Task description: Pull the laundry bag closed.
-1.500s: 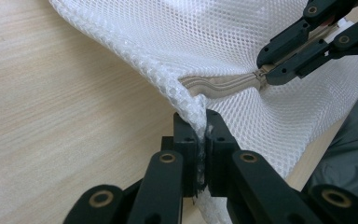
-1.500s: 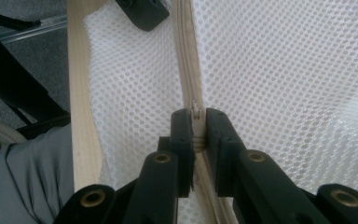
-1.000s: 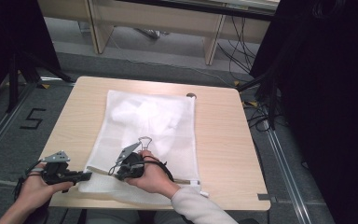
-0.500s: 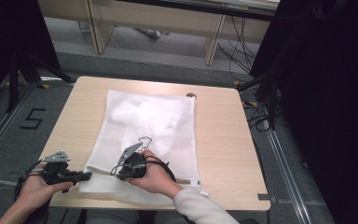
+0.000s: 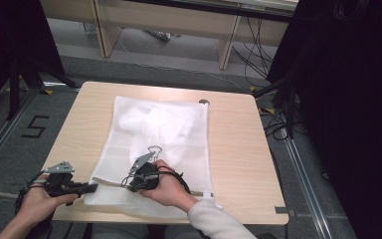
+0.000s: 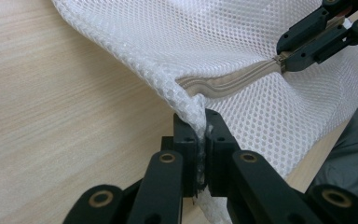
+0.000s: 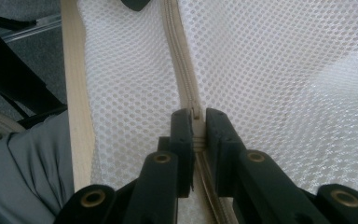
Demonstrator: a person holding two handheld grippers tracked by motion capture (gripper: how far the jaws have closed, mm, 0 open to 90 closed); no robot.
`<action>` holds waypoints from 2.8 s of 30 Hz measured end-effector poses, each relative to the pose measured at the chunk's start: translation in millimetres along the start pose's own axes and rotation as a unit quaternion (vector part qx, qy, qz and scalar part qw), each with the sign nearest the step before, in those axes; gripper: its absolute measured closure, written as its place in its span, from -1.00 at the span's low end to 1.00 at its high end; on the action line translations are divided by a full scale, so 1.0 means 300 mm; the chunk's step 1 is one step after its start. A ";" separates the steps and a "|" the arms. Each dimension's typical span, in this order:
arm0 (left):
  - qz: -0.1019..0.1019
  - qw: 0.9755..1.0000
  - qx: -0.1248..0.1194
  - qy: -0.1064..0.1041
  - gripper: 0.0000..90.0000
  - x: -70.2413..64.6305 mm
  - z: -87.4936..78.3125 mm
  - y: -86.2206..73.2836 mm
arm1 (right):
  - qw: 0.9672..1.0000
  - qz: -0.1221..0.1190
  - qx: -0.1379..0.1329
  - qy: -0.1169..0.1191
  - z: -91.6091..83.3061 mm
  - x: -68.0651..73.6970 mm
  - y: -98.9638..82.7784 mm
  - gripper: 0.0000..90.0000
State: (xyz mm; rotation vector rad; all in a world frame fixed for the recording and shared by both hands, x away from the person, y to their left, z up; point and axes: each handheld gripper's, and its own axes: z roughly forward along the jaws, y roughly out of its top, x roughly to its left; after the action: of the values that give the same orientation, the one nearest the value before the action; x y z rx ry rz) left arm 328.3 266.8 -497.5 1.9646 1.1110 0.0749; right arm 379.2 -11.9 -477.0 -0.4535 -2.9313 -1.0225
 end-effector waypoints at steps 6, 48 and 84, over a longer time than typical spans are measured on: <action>0.002 1.000 0.001 0.001 0.89 0.000 0.000 0.000 | 1.000 0.010 0.004 -0.001 -0.010 -0.002 -0.007 0.84; -0.003 1.000 0.004 0.002 0.89 0.001 0.001 -0.001 | 1.000 0.007 0.003 -0.009 -0.063 -0.022 -0.048 0.84; -0.003 1.000 0.007 0.005 0.90 0.004 0.003 -0.001 | 1.000 0.022 -0.001 -0.012 -0.101 -0.040 -0.085 0.84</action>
State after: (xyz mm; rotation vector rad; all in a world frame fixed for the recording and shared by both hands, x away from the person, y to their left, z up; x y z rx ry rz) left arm 329.2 267.0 -498.7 1.9754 1.1262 0.0755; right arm 381.1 -52.5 -469.8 -0.5308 -2.9268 -1.0226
